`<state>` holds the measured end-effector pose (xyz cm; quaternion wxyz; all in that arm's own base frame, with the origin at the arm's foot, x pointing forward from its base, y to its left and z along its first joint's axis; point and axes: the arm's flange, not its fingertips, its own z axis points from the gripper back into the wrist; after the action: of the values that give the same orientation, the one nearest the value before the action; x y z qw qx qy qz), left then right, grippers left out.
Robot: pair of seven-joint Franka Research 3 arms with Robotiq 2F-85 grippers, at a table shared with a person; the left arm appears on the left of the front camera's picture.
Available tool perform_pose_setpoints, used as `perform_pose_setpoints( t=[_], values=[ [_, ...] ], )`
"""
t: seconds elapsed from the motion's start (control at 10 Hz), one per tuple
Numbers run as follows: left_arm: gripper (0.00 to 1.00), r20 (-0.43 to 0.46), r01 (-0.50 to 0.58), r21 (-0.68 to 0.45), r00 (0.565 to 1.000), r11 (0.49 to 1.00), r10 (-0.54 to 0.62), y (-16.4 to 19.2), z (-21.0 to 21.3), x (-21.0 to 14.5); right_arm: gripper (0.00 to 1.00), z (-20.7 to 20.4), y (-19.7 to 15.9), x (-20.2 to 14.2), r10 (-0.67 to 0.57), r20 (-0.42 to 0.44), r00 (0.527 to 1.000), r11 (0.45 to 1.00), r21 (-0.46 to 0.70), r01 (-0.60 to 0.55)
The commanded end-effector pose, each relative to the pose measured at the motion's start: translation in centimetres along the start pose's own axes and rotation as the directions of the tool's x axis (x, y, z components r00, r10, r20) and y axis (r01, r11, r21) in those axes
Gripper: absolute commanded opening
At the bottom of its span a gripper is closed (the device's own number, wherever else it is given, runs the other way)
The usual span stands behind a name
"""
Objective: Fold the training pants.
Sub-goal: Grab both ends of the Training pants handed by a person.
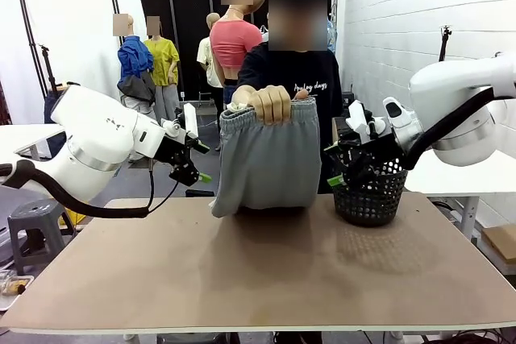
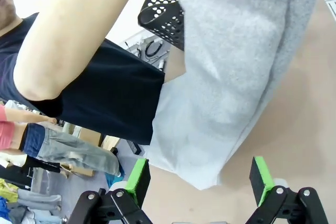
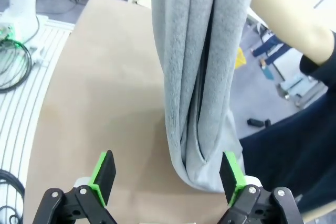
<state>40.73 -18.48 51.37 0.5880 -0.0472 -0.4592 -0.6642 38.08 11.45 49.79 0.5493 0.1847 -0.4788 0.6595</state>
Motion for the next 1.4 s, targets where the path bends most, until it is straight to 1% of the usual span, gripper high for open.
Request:
perform_pose_setpoints(
  t=[0.0,0.2,0.3,0.4,0.5,0.8,0.9,1.0,1.1,1.3],
  values=[
    [1.0,0.039,0.002,0.037,0.999,0.999,-0.003,-0.2,-1.4,-1.1,1.0,-0.9,-1.0,-0.9,0.002,0.038,0.999,1.0,0.018,-0.003],
    [1.0,0.074,-0.018,0.035,0.997,0.999,0.015,-0.3,-1.7,-1.1,1.0,-1.1,-1.5,-0.9,-0.002,0.069,0.998,1.0,0.0,0.002],
    [1.0,0.056,-0.043,0.011,0.998,0.999,0.043,-0.2,-1.6,-1.1,1.0,-1.1,-1.5,-0.9,-0.023,0.04,0.999,0.999,-0.037,0.024],
    [1.0,0.03,-0.026,0.021,0.999,0.999,0.025,-0.2,-0.4,-0.3,1.0,-0.5,-1.3,-0.8,-0.077,-0.028,0.997,0.993,-0.09,0.074],
    [1.0,0.03,-0.026,0.021,0.999,0.999,0.025,-0.2,-0.4,-0.3,1.0,-0.7,-1.1,-0.7,-0.026,0.062,0.998,1.0,-0.005,0.027],
    [1.0,0.035,-0.032,0.013,0.999,0.999,0.032,-0.4,-0.7,-0.3,1.0,-0.7,-1.1,-0.7,-0.026,0.062,0.998,1.0,-0.005,0.027],
    [1.0,0.063,-0.035,0.019,0.997,0.999,0.034,-0.6,-1.0,-0.6,1.0,-0.7,-0.9,-0.8,-0.048,0.026,0.998,0.999,0.0,0.048],
    [1.0,0.122,-0.05,-0.002,0.991,0.999,0.05,-0.7,-1.7,-1.1,1.0,-1.3,-1.2,-1.0,-0.045,0.069,0.997,0.999,-0.006,0.045],
    [1.0,0.153,-0.049,-0.023,0.987,0.999,0.052,-1.0,-2.0,-1.1,1.0,-1.5,-1.0,-1.0,-0.035,0.094,0.995,0.999,-0.008,0.035],
    [1.0,0.245,-0.038,-0.062,0.968,0.997,0.052,-1.2,-2.5,-1.0,1.0,-1.8,-1.0,-0.8,-0.011,0.15,0.989,0.999,-0.031,0.016]
  ],
)
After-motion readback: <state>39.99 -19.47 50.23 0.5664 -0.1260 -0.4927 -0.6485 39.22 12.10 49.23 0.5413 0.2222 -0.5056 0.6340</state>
